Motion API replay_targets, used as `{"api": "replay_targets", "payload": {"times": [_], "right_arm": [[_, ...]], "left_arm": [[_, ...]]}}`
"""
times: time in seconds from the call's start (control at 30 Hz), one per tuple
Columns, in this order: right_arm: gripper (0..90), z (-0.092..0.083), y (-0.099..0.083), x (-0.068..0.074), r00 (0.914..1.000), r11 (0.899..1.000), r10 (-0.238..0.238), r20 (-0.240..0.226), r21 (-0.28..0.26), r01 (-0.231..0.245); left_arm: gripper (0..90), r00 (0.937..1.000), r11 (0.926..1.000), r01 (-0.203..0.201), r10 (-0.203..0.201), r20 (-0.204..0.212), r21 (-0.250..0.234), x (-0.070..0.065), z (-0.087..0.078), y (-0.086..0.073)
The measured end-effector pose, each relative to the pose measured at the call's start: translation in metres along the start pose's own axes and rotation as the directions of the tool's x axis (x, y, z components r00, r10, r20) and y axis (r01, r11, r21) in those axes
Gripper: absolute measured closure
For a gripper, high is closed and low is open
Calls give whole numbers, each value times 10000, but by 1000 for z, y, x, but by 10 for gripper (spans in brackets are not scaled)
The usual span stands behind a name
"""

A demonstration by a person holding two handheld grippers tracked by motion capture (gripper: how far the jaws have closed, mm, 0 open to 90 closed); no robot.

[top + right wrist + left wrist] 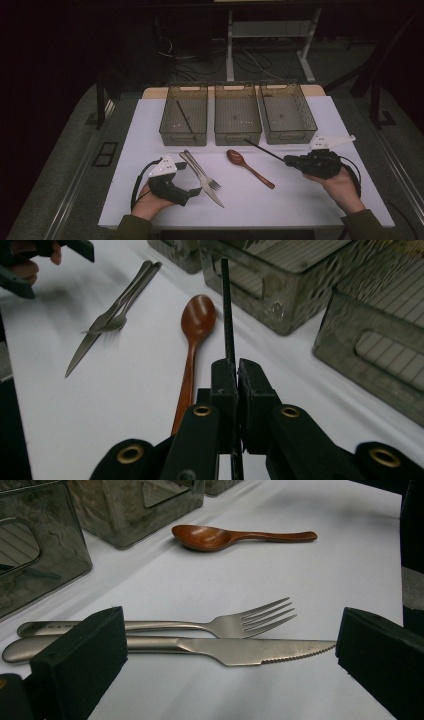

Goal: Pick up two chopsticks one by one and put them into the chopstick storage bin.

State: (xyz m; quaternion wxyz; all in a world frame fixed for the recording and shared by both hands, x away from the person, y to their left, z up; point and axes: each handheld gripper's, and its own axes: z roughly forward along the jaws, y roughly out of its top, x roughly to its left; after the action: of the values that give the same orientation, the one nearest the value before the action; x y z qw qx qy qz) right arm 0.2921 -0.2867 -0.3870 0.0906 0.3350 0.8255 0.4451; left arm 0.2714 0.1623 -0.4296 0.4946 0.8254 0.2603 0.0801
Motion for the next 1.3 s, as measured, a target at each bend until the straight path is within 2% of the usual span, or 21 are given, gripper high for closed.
{"api": "replay_targets", "payload": {"times": [0.27,0.77,1.1,1.3], "right_arm": [[854,11,13,-2,9999,9999,115,122,-115,-114],[853,35,46,2,9999,9993,31,164,-363,-25],[853,58,73,3,9993,9988,53,362,-492,-35],[853,78,95,5,9991,9989,101,410,-458,-82]], "left_arm": [[0,10000,10000,-26,26,8,30,0,1,0],[0,10000,10000,-46,46,1,10,0,1,1],[0,10000,10000,-12,12,5,-86,0,0,1],[0,10000,10000,-21,21,44,-87,0,1,1]]}}
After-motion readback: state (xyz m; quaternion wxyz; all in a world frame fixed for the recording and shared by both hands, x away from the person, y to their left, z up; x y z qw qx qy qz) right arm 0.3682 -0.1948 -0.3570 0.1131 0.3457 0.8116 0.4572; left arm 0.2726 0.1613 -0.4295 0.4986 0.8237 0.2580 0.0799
